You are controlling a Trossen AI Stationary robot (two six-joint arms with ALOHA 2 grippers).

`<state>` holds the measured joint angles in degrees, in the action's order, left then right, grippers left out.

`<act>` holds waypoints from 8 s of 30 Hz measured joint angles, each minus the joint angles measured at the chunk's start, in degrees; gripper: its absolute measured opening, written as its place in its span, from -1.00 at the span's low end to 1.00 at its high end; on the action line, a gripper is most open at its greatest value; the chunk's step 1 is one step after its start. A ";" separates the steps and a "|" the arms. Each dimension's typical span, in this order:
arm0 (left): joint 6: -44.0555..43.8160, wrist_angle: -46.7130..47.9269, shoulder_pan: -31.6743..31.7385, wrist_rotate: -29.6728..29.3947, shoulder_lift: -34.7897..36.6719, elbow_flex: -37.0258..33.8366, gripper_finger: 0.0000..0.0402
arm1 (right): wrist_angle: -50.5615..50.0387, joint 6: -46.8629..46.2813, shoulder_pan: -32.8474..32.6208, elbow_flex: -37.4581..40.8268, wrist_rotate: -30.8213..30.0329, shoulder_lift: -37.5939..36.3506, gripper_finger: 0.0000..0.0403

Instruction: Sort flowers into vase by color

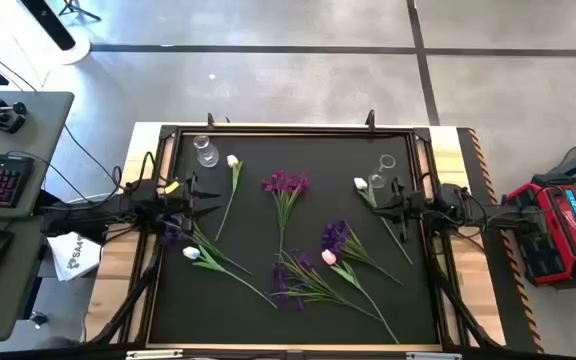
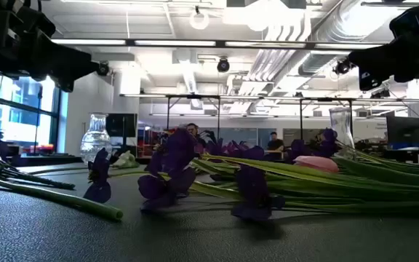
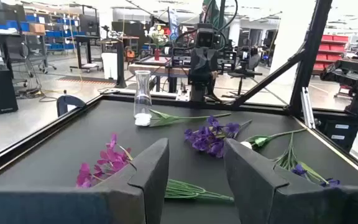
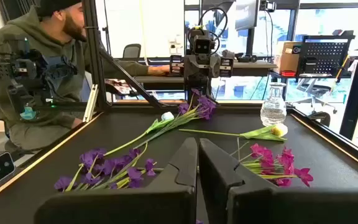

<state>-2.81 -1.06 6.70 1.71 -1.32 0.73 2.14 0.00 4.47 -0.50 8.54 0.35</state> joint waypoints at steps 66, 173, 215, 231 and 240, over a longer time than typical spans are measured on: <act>0.00 0.00 0.01 -0.02 -0.02 -0.01 -0.30 | -0.01 0.01 0.00 -0.01 0.00 0.01 -1.00; -6.09 -0.20 0.02 0.18 0.00 0.00 -0.30 | -34.62 -57.37 -4.16 -32.67 -29.75 73.49 -0.99; -6.13 -0.02 0.01 0.16 -0.01 -0.01 -0.30 | 48.67 36.00 -4.25 -16.35 -65.44 37.55 -1.00; -7.62 -0.02 0.01 0.16 0.00 -0.02 -0.30 | 51.64 23.02 0.06 -7.05 -64.61 37.54 -1.00; -7.65 -0.02 0.01 0.16 0.00 0.00 -0.30 | 50.23 21.43 0.05 -7.05 -68.61 37.54 -0.89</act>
<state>-10.46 -1.08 6.71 1.87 -1.32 0.73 52.37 21.43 4.51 -7.55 -60.08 37.89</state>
